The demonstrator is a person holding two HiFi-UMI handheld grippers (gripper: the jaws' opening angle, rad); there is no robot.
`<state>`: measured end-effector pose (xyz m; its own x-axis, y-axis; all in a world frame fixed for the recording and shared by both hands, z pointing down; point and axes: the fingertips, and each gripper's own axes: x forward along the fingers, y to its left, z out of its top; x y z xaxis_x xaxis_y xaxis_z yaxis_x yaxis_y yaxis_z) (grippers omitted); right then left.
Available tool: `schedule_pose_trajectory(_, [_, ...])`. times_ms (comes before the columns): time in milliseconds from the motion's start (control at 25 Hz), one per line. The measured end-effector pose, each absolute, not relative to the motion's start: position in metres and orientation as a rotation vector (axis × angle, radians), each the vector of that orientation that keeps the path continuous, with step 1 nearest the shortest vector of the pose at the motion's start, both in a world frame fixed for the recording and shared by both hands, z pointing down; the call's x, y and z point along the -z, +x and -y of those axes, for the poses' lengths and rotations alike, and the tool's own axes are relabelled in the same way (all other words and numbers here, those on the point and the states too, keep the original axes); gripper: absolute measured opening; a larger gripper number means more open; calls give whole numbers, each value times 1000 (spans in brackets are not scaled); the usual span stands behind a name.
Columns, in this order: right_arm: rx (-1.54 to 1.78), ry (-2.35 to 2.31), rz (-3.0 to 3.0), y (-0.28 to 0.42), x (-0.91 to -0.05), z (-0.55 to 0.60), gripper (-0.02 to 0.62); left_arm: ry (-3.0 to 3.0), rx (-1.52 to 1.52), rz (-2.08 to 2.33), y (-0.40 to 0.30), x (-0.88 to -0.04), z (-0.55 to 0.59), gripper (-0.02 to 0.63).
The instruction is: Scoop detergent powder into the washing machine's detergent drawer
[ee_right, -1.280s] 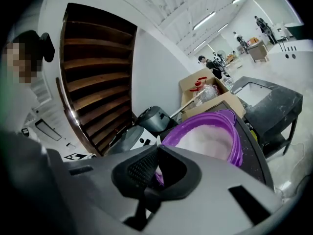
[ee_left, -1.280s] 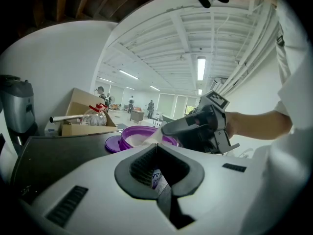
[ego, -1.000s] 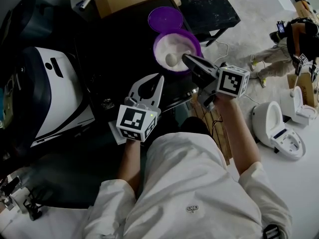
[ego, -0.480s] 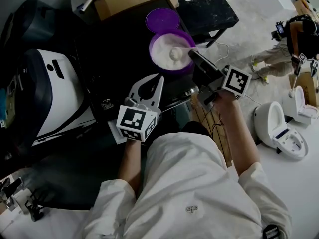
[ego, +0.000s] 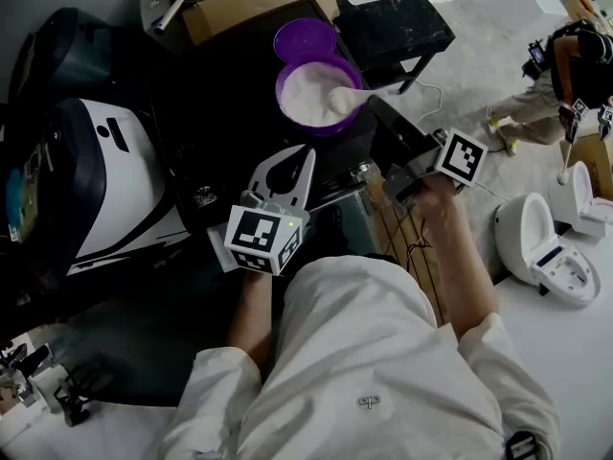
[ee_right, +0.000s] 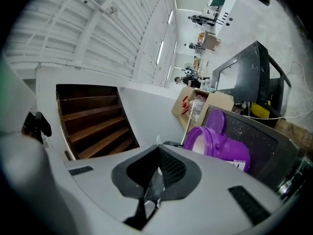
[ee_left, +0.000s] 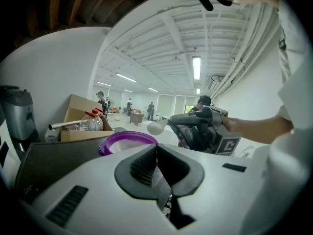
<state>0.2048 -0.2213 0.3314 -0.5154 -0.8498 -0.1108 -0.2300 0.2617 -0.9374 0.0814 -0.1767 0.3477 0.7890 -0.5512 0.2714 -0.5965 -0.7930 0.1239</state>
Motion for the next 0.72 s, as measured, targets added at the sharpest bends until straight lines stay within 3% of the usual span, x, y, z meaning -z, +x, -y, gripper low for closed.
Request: schedule_pose_trajectory(720, [1265,-842,-1819,212,-323,116,9,2770,-220,964,83,-327,83,20])
